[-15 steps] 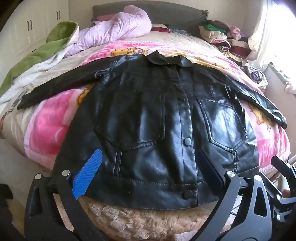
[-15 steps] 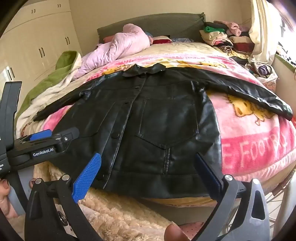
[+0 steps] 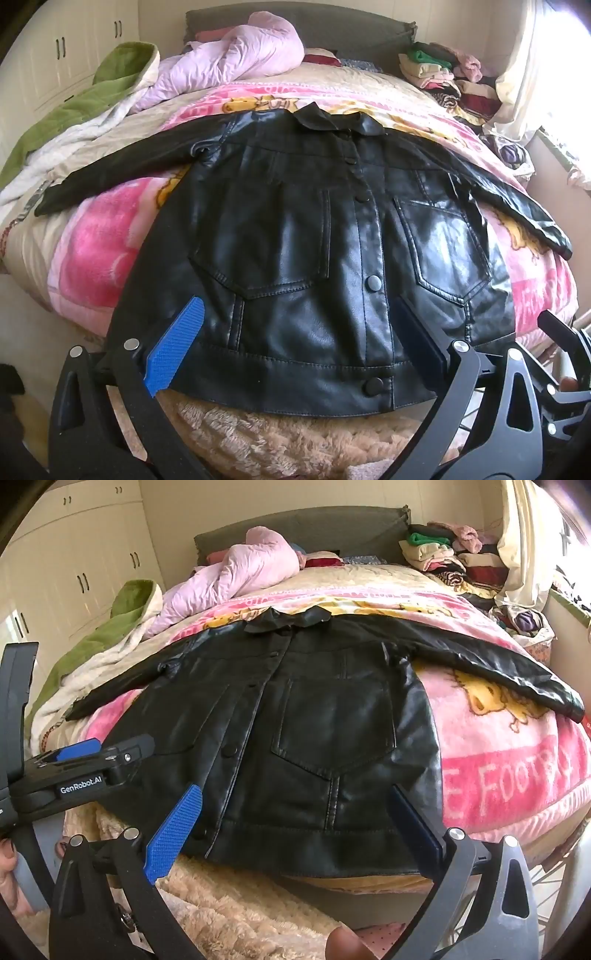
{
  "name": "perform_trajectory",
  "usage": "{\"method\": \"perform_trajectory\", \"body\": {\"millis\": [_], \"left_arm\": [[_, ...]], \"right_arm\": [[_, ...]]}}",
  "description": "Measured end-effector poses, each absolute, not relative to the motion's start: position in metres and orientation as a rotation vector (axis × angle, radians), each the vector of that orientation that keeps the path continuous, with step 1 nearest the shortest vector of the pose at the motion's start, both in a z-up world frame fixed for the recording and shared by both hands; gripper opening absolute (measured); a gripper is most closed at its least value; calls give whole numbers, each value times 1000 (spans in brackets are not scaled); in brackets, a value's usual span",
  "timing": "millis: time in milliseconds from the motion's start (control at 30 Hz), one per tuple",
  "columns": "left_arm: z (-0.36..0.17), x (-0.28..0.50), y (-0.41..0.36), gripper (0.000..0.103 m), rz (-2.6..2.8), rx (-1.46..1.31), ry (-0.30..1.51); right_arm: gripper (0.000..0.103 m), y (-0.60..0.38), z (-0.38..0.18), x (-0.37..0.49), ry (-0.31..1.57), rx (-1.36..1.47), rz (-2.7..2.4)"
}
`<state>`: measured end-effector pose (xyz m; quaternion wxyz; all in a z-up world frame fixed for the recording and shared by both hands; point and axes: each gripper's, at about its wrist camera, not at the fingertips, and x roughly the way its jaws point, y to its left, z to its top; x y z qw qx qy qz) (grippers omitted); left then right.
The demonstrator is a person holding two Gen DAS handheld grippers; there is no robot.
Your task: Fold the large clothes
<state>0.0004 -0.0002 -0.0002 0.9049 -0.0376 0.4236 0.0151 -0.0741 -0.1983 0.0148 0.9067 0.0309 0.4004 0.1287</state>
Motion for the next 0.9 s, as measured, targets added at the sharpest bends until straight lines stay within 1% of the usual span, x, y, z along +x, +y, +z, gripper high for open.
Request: {"method": "perform_trajectory", "body": {"millis": [900], "left_arm": [[0,0,1,94,28,-83,875]], "right_arm": [[99,-194,15,-72,813,44,274]]}}
